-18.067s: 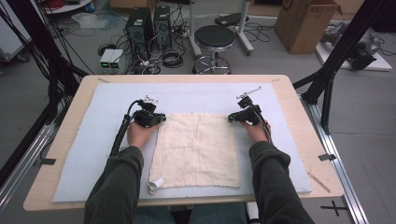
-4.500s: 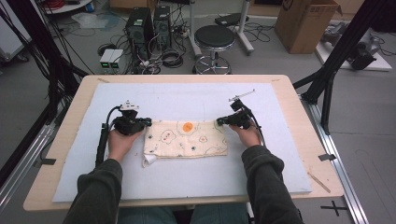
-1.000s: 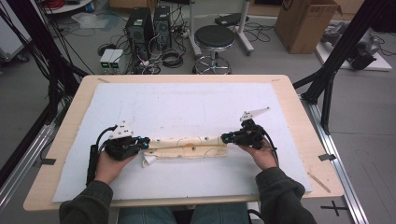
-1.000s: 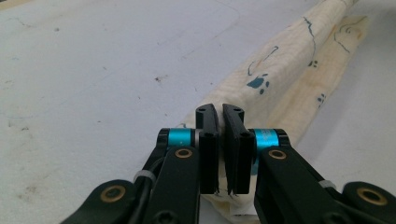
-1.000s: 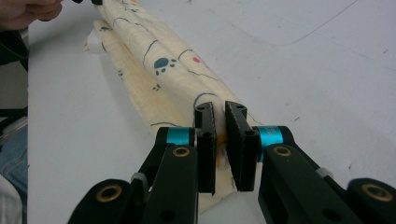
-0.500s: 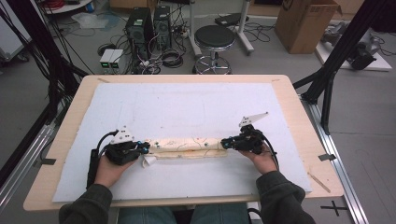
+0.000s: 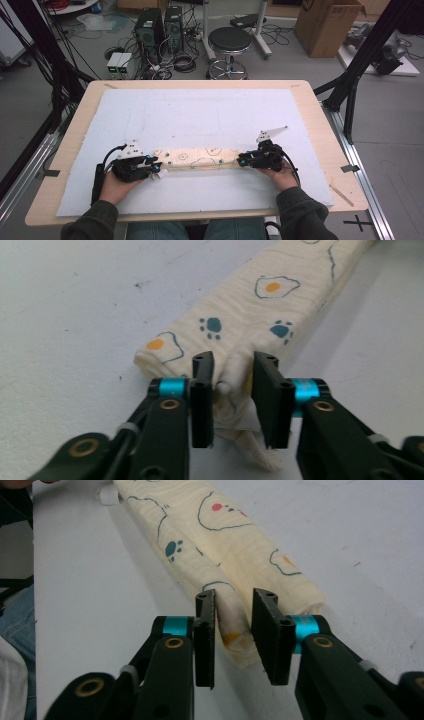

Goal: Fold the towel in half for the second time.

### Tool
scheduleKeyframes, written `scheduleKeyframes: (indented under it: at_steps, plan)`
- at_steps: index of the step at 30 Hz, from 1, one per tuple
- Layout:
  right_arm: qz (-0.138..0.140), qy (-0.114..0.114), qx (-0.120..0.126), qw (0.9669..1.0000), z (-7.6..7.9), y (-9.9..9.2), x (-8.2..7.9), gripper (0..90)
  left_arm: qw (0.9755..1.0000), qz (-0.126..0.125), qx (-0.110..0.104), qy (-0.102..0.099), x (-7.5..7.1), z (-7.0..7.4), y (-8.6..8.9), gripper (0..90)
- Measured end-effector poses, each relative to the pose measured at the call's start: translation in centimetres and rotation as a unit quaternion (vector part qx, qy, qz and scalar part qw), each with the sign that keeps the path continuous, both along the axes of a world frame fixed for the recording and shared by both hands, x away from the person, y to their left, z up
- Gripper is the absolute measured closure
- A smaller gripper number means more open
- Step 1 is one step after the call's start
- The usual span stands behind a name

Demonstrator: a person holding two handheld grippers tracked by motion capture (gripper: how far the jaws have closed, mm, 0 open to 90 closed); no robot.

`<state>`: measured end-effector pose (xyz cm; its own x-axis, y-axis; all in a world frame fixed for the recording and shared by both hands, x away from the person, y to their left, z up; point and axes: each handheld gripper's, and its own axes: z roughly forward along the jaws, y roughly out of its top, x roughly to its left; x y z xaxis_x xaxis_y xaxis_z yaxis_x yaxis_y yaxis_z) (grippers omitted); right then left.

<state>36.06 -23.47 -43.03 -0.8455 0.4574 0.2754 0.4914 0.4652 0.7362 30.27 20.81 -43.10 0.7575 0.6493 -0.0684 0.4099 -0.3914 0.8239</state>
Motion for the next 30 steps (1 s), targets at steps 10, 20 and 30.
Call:
scheduleKeyframes:
  at_steps: [10,20,30]
  plan:
    - [0.001,-0.032,0.031,0.999,2.1,-0.7,-0.8,54.2,0.9989,-0.014,-0.041,-0.016,-0.4,1.7,0.6,49.4]
    - [0.012,-0.049,0.029,0.9983,3.4,1.1,0.6,53.5,0.9981,-0.02,-0.052,-0.025,0.8,3.1,-0.4,51.1]
    - [0.043,-0.037,-0.007,0.9984,2.0,4.8,2.1,59.3,0.9992,-0.041,-0.001,0.003,3.1,1.5,-3.2,80.1]
